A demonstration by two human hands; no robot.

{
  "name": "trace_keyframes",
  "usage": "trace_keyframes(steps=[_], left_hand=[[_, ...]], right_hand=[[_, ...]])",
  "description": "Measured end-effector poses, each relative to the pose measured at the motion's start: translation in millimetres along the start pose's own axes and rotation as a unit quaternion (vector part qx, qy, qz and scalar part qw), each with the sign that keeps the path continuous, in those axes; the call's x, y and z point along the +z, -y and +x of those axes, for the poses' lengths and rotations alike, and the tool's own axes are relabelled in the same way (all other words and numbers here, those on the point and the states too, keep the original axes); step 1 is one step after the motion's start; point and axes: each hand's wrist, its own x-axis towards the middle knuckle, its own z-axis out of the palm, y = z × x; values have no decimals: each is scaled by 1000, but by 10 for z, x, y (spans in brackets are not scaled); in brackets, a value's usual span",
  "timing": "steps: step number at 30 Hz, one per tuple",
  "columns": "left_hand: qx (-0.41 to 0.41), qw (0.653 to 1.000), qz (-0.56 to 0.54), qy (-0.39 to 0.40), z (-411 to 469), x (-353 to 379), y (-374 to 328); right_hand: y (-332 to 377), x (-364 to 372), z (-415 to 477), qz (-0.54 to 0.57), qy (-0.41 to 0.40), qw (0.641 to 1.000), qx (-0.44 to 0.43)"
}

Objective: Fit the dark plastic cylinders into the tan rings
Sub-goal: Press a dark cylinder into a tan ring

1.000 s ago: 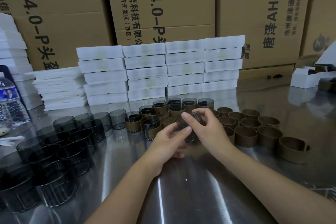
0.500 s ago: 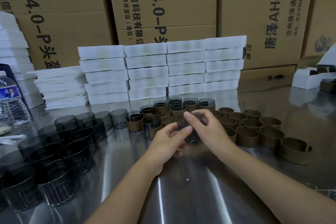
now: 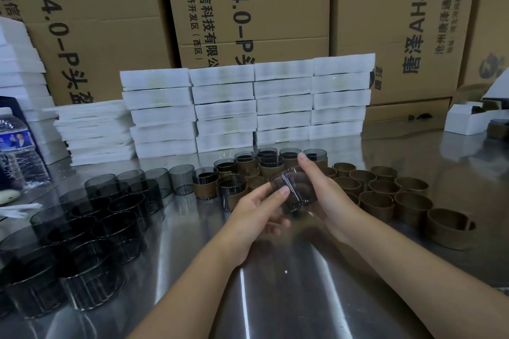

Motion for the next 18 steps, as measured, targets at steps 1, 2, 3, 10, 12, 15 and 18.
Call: trace_keyframes(steps=[1, 2, 3, 10, 12, 15, 18], left_hand=[[1, 1000, -8, 6, -4, -1, -5], [2, 1000, -14, 11, -5, -3, -9], [2, 1000, -18, 14, -5, -3, -10], [-13, 1000, 7, -13, 10, 14, -4], [-11, 1000, 17, -22, 13, 15, -1], [-5, 999, 31, -35, 20, 12, 0], [-2, 998, 42, -45, 27, 19, 9]], right_hand=[[10, -4, -6, 11, 10, 1000, 2], [19, -3, -9, 19, 19, 1000, 3], [24, -3, -14, 23, 24, 999, 3], [-23, 6, 12, 3, -31, 999, -11], [-39, 12, 25, -5, -55, 998, -35], [-48, 21, 31, -9, -73, 995, -64], [-47, 28, 7, -27, -88, 991, -95]])
